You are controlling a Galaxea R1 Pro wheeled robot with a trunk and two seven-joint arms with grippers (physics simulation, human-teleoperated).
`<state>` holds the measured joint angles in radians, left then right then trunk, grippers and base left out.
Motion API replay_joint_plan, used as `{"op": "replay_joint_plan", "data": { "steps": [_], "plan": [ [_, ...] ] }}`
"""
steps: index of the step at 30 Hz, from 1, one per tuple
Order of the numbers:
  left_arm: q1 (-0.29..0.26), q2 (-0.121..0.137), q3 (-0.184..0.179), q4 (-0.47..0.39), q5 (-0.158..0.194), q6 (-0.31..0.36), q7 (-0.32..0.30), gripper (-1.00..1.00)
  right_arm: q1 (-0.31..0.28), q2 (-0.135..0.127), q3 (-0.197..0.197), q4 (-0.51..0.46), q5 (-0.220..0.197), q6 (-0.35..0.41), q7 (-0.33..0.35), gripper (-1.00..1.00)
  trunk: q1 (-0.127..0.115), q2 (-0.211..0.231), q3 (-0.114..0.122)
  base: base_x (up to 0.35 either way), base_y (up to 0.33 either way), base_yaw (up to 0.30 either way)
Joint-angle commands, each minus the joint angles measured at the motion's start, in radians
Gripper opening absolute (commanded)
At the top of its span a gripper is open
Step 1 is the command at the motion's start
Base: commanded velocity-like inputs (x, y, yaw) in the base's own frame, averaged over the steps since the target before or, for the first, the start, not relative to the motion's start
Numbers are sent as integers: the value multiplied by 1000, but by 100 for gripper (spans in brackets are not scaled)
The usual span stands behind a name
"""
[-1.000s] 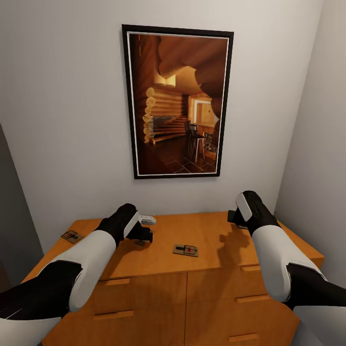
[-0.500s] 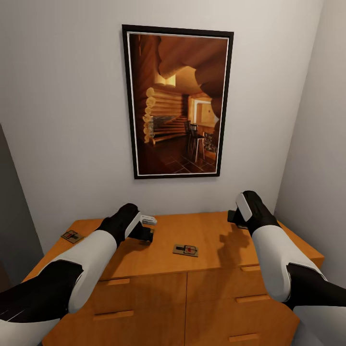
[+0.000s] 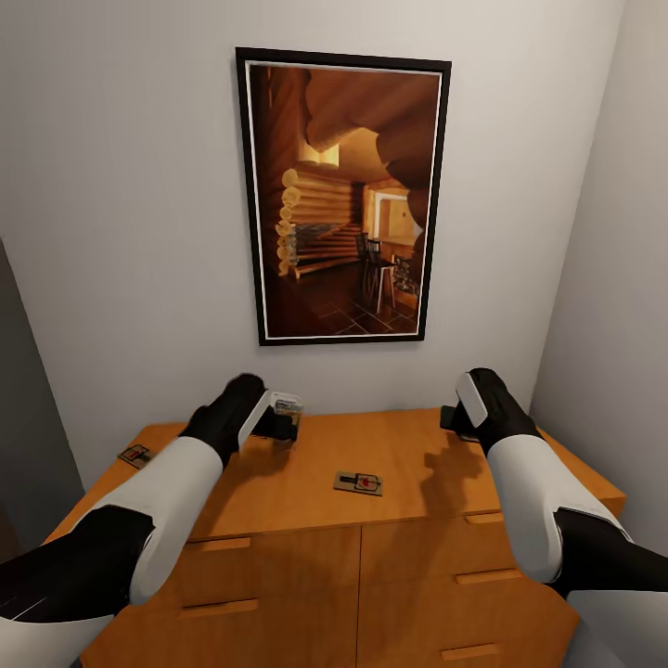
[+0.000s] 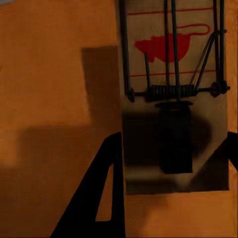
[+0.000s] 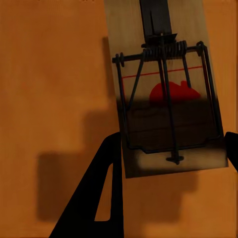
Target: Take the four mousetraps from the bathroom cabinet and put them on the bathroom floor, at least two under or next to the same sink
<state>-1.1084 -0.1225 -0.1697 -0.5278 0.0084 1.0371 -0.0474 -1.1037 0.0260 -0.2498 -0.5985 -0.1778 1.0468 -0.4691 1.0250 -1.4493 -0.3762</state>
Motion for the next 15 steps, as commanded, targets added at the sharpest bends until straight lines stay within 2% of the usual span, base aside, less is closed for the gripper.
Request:
{"op": "replay_joint_plan", "data": {
  "steps": [1, 5, 15],
  "plan": [
    [-1, 1, -5, -24, -1, 4, -2, -100, -1, -2, -4, -1, -13, 0, -9, -100, 0, -1, -1, 0, 0, 0],
    [-1, 1, -4, -56, 0, 6, -2, -100, -1, -9, -4, -1, -14, 0, -9, -100, 0, -1, -1, 0, 0, 0],
    [-1, 2, -6, -69, -1, 6, 0, -100, -1, -12, -3, -1, -15, 0, -10, -100, 0, -1, -1, 0, 0, 0]
  ]
}}
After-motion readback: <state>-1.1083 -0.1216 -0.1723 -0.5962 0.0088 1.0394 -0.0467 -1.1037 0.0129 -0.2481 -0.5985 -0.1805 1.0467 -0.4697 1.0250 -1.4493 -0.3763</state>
